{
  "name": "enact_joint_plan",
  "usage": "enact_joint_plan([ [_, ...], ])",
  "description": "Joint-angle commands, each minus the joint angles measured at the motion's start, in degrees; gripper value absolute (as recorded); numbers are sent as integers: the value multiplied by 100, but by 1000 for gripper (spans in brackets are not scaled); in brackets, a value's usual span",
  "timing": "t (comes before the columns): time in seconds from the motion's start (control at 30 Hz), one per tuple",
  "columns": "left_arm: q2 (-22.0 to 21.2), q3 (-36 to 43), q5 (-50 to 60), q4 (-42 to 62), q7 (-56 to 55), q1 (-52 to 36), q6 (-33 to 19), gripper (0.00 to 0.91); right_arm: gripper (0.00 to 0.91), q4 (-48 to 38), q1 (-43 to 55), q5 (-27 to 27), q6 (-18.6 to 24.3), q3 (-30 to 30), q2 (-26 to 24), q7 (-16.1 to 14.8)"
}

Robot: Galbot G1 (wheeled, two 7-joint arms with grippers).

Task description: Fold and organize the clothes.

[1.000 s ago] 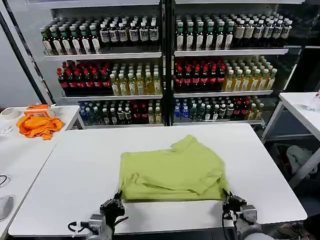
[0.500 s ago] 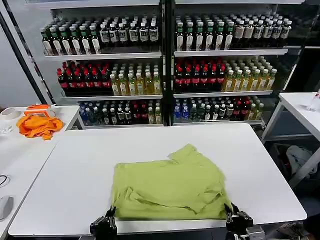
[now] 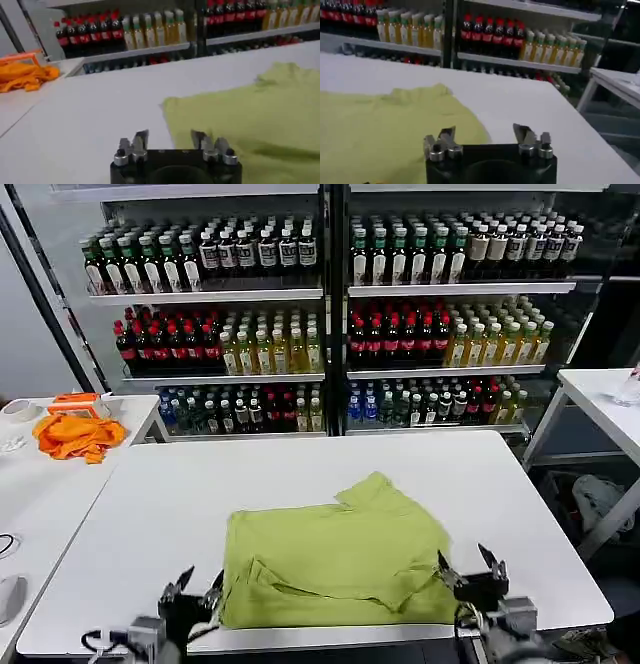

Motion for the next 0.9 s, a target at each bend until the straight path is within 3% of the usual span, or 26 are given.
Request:
enact_joint_plan([
  [0.03,253,948,-1020,1921,-368,-2655,213,907,907,-1629,2457,950,-228,-1164,-154,220],
  [0.2,156,1356,-931,2473,-366,-3186,215,907,907,-2352,3283,1166,-231,-1664,-74,253],
  [0.47,57,1651,-833,3196,-313,-3808,217,907,907,-3754,4227,1436,-232,-2241,451,239],
  [0.87,32,1680,-894,3425,-275,-3818,218,907,907,-4599,4548,1415,-231,-2474,939,127],
  [0.9,37,1677,-913,3400,-267,-3801,218,736,907,-4641,4555,1422,-231,-2481,949,116],
])
